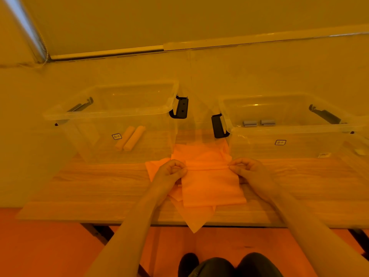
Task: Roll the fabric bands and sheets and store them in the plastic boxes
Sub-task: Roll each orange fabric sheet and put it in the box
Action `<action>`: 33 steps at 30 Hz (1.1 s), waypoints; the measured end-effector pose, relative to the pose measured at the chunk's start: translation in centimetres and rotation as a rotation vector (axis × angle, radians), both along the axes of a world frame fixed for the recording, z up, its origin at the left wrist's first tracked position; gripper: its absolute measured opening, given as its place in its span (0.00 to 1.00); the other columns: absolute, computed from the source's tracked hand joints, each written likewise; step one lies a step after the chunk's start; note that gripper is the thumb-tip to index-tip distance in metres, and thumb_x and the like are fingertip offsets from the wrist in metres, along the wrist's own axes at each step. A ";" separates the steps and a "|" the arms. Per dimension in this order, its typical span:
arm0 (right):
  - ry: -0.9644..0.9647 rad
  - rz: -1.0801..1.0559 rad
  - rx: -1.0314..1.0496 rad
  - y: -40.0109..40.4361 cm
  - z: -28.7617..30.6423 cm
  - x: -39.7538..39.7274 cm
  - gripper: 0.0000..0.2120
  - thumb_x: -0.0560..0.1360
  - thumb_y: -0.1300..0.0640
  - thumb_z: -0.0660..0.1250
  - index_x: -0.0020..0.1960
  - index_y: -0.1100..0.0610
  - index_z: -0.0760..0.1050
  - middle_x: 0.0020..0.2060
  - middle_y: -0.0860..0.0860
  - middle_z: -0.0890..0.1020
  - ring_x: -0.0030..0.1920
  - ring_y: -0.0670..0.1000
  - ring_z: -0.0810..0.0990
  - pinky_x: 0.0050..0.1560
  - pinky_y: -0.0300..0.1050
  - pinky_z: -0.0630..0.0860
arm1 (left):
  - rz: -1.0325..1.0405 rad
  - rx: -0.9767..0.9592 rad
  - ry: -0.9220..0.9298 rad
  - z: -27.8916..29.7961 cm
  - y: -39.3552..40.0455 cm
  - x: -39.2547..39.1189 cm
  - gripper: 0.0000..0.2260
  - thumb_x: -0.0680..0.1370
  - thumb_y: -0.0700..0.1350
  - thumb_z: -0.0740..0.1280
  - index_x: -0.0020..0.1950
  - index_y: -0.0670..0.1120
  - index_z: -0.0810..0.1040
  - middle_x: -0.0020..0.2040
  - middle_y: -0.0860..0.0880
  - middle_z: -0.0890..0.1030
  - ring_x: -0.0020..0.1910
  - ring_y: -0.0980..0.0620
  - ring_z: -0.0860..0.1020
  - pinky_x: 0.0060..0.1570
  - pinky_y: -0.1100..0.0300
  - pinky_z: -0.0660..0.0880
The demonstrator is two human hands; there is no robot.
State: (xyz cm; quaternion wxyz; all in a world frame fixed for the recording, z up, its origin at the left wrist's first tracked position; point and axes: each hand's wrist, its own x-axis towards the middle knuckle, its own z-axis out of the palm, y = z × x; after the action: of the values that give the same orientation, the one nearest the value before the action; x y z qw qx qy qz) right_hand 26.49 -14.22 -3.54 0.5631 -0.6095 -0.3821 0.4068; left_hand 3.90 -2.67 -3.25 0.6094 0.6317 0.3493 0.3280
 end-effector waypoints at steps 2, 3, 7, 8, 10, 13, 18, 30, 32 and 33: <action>0.021 -0.004 0.017 0.0 0.0 0.1 0.05 0.77 0.61 0.65 0.51 0.56 0.79 0.43 0.53 0.85 0.45 0.52 0.84 0.43 0.44 0.80 | 0.008 -0.010 -0.006 0.1 -0.1 0.0 0.05 0.76 0.33 0.66 0.45 0.42 0.76 0.30 0.50 0.78 0.28 0.57 0.75 0.30 0.65 0.73; 0.043 -0.006 0.030 -0.1 -0.1 0.2 0.05 0.77 0.62 0.65 0.51 0.56 0.79 0.43 0.52 0.85 0.45 0.51 0.84 0.43 0.44 0.79 | 0.013 -0.009 -0.005 0.2 -0.1 0.0 0.06 0.76 0.33 0.66 0.45 0.43 0.78 0.29 0.51 0.78 0.27 0.57 0.75 0.29 0.66 0.72; 0.122 -0.014 0.050 -0.1 -0.2 0.5 0.07 0.76 0.64 0.65 0.51 0.58 0.80 0.46 0.54 0.85 0.49 0.53 0.83 0.46 0.47 0.80 | 0.009 -0.061 -0.056 0.3 -0.3 -0.2 0.06 0.75 0.33 0.67 0.46 0.42 0.81 0.34 0.50 0.83 0.30 0.56 0.78 0.31 0.65 0.76; 0.132 -0.017 0.052 -0.1 -0.2 0.5 0.07 0.76 0.65 0.65 0.50 0.58 0.81 0.47 0.55 0.85 0.49 0.54 0.83 0.49 0.49 0.80 | 0.006 -0.091 -0.086 0.3 -0.3 -0.3 0.06 0.75 0.33 0.67 0.48 0.40 0.81 0.37 0.48 0.84 0.33 0.55 0.80 0.34 0.64 0.78; 0.147 -0.028 0.057 0.0 -0.2 0.4 0.07 0.75 0.66 0.66 0.49 0.59 0.81 0.47 0.56 0.84 0.50 0.56 0.82 0.53 0.53 0.79 | 0.005 -0.124 -0.120 0.3 -0.3 -0.4 0.07 0.75 0.32 0.67 0.49 0.38 0.81 0.40 0.47 0.85 0.37 0.52 0.82 0.37 0.61 0.80; 0.167 -0.042 0.059 0.0 -0.2 0.4 0.07 0.75 0.67 0.66 0.49 0.59 0.81 0.48 0.59 0.83 0.51 0.58 0.81 0.56 0.56 0.76 | 0.005 -0.142 -0.120 0.3 -0.3 -0.4 0.07 0.74 0.31 0.66 0.50 0.38 0.81 0.42 0.45 0.85 0.39 0.51 0.83 0.39 0.60 0.81; 0.184 -0.039 0.033 0.0 0.0 0.5 0.08 0.75 0.64 0.66 0.52 0.61 0.81 0.50 0.58 0.84 0.51 0.55 0.82 0.52 0.49 0.80 | 0.032 -0.138 -0.095 0.2 -0.3 -0.2 0.06 0.75 0.36 0.68 0.50 0.37 0.82 0.42 0.43 0.84 0.39 0.50 0.82 0.38 0.60 0.80; 0.035 -0.075 0.051 -0.4 -0.3 0.2 0.09 0.73 0.63 0.70 0.53 0.57 0.81 0.46 0.54 0.85 0.47 0.51 0.84 0.44 0.42 0.81 | 0.029 0.027 0.009 -0.2 -0.2 0.1 0.06 0.76 0.34 0.66 0.45 0.44 0.79 0.33 0.53 0.81 0.32 0.59 0.77 0.33 0.67 0.75; -0.015 -0.086 0.045 -0.4 -0.2 0.1 0.07 0.73 0.62 0.70 0.51 0.57 0.81 0.45 0.52 0.85 0.45 0.47 0.84 0.42 0.38 0.80 | 0.029 0.077 0.053 -0.2 -0.1 0.1 0.06 0.78 0.35 0.65 0.45 0.45 0.78 0.33 0.52 0.79 0.30 0.60 0.76 0.31 0.68 0.74; -0.034 -0.084 0.037 -0.3 -0.1 0.0 0.06 0.74 0.62 0.69 0.50 0.57 0.81 0.44 0.52 0.85 0.43 0.46 0.83 0.40 0.36 0.79 | 0.026 0.105 0.080 -0.2 0.0 0.2 0.05 0.78 0.36 0.65 0.46 0.45 0.77 0.33 0.51 0.78 0.29 0.60 0.76 0.31 0.67 0.73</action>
State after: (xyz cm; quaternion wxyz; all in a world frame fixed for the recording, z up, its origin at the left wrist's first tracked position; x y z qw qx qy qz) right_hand 26.49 -14.52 -3.61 0.5841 -0.6215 -0.3730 0.3651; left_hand 4.06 -2.65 -3.47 0.5566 0.6710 0.3639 0.3280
